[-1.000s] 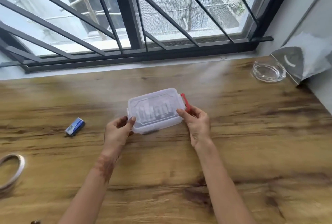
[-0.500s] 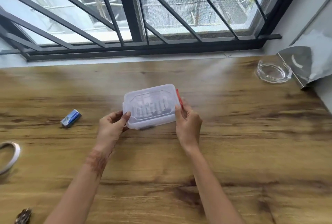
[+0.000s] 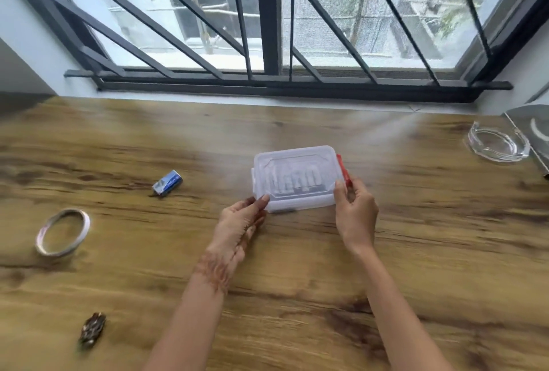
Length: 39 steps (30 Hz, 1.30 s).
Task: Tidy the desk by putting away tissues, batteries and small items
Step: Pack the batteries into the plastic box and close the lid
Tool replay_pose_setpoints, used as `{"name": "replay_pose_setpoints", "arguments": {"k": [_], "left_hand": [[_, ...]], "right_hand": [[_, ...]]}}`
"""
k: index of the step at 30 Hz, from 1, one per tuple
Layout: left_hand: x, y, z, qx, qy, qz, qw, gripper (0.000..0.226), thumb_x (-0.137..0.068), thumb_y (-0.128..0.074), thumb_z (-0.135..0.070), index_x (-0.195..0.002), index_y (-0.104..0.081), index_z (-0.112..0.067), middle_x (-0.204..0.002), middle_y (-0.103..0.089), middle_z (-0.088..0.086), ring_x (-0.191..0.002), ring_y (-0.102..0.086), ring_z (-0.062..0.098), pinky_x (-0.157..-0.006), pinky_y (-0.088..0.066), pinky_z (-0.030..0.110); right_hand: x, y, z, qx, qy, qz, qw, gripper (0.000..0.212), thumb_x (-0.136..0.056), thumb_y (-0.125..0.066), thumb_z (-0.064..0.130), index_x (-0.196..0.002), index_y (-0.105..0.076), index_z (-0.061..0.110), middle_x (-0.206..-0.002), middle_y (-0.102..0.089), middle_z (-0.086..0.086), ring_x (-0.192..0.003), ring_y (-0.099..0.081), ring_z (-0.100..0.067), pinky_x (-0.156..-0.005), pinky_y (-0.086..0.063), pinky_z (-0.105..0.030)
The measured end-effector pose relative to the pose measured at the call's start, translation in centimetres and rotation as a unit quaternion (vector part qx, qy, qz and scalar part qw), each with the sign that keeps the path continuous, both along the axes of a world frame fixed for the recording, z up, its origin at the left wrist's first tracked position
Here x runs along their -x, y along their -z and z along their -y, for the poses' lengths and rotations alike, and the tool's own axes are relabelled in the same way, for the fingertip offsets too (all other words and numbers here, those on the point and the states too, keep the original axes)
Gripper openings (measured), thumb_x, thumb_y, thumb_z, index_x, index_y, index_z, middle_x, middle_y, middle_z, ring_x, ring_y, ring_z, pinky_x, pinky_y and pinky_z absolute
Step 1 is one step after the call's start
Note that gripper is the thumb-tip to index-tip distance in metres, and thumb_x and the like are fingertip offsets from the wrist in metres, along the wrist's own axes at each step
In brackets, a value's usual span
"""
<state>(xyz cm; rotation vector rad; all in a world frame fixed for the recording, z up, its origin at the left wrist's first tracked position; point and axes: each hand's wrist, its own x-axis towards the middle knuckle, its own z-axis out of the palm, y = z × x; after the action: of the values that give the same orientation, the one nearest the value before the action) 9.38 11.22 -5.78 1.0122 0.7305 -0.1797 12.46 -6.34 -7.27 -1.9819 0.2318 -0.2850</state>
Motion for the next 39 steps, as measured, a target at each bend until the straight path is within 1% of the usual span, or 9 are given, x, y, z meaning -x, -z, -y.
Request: {"name": "replay_pose_setpoints", "arguments": {"k": [2, 5, 10, 15, 20, 24, 28, 34, 39], "left_hand": [[0.0, 0.0, 0.4, 0.001, -0.022, 0.011, 1.000, 0.011, -0.080, -0.064, 0.000, -0.087, -0.058, -0.006, -0.079, -0.064, 0.005, -0.072, -0.058, 0.012, -0.075, -0.047, 0.018], [0.2, 0.3, 0.7, -0.017, -0.038, 0.055, 0.998, 0.011, -0.079, -0.064, 0.004, -0.084, -0.062, -0.006, -0.063, -0.069, -0.004, -0.058, -0.063, 0.003, -0.058, -0.051, 0.013], [0.3, 0.5, 0.9, -0.086, -0.038, 0.118, 0.989, 0.032, -0.079, -0.065, 0.004, -0.109, -0.061, -0.005, -0.088, -0.068, 0.001, -0.081, -0.063, 0.009, -0.086, -0.050, 0.020], [0.3, 0.8, 1.6, -0.173, -0.007, 0.164, 0.971, 0.038, -0.087, -0.056, 0.002, -0.125, -0.053, 0.001, -0.107, -0.065, 0.004, -0.077, -0.062, -0.010, -0.081, -0.046, 0.006], [0.4, 0.8, 1.4, -0.235, 0.038, 0.183, 0.954, 0.040, -0.091, -0.051, -0.001, -0.131, -0.047, 0.002, -0.125, -0.059, 0.007, -0.103, -0.055, 0.002, -0.091, -0.041, 0.008], [0.1, 1.0, 1.2, -0.298, 0.051, 0.189, 0.934, 0.041, -0.092, -0.052, -0.008, -0.132, -0.048, -0.003, -0.127, -0.051, -0.012, -0.096, -0.053, -0.019, -0.088, -0.039, 0.003], [0.0, 1.2, 1.1, -0.345, 0.070, 0.196, 0.915, 0.045, -0.093, -0.050, -0.009, -0.137, -0.042, -0.005, -0.142, -0.041, -0.003, -0.124, -0.040, 0.000, -0.095, -0.030, 0.002], [0.2, 0.6, 0.6, -0.365, 0.098, 0.195, 0.905, 0.041, -0.092, -0.052, -0.012, -0.133, -0.048, -0.007, -0.135, -0.051, 0.000, -0.118, -0.050, 0.007, -0.095, -0.036, 0.013], [0.2, -0.3, -0.4, -0.325, 0.141, 0.220, 0.909, 0.044, -0.090, -0.055, -0.009, -0.133, -0.048, -0.011, -0.116, -0.058, -0.009, -0.103, -0.055, 0.004, -0.087, -0.042, 0.013]], "right_hand": [[0.0, 0.0, 0.0, 0.013, 0.002, 0.002, 1.000, 0.027, -0.092, -0.052, 0.017, -0.114, -0.062, 0.006, -0.099, -0.070, -0.010, -0.085, -0.062, -0.019, -0.070, -0.040, -0.022], [0.0, -0.1, -0.1, 0.026, 0.009, 0.003, 1.000, 0.025, -0.092, -0.051, 0.015, -0.112, -0.063, 0.005, -0.091, -0.067, -0.006, -0.079, -0.057, -0.017, -0.066, -0.037, -0.022], [0.0, 0.1, -0.6, 0.020, 0.030, 0.003, 0.999, 0.025, -0.091, -0.053, 0.016, -0.113, -0.063, 0.010, -0.090, -0.068, -0.010, -0.087, -0.064, -0.030, -0.078, -0.050, -0.041], [0.1, -0.1, -0.9, 0.027, 0.042, 0.001, 0.999, 0.026, -0.092, -0.052, 0.016, -0.114, -0.063, 0.009, -0.088, -0.065, -0.004, -0.087, -0.063, -0.028, -0.078, -0.049, -0.040], [0.3, -0.3, -1.2, 0.031, 0.050, 0.001, 0.998, 0.028, -0.092, -0.050, 0.015, -0.116, -0.062, 0.009, -0.092, -0.066, -0.004, -0.086, -0.061, -0.023, -0.078, -0.047, -0.037], [0.4, -0.4, -1.3, 0.040, 0.058, 0.007, 0.997, 0.028, -0.092, -0.050, 0.013, -0.117, -0.062, 0.007, -0.098, -0.069, -0.011, -0.084, -0.059, -0.020, -0.076, -0.045, -0.032], [0.7, -0.9, -1.5, 0.039, 0.062, 0.008, 0.997, 0.030, -0.092, -0.050, 0.013, -0.120, -0.061, 0.008, -0.103, -0.068, -0.010, -0.087, -0.055, -0.013, -0.081, -0.045, -0.032], [0.7, -1.5, -1.5, 0.021, 0.079, -0.020, 0.996, 0.026, -0.090, -0.052, 0.012, -0.111, -0.065, 0.003, -0.099, -0.070, -0.015, -0.089, -0.062, -0.027, -0.079, -0.048, -0.037], [2.6, -1.6, -1.4, -0.009, 0.118, -0.019, 0.993, 0.028, -0.090, -0.053, 0.014, -0.116, -0.064, 0.011, -0.102, -0.070, -0.001, -0.087, -0.059, -0.007, -0.078, -0.047, -0.026]]}}
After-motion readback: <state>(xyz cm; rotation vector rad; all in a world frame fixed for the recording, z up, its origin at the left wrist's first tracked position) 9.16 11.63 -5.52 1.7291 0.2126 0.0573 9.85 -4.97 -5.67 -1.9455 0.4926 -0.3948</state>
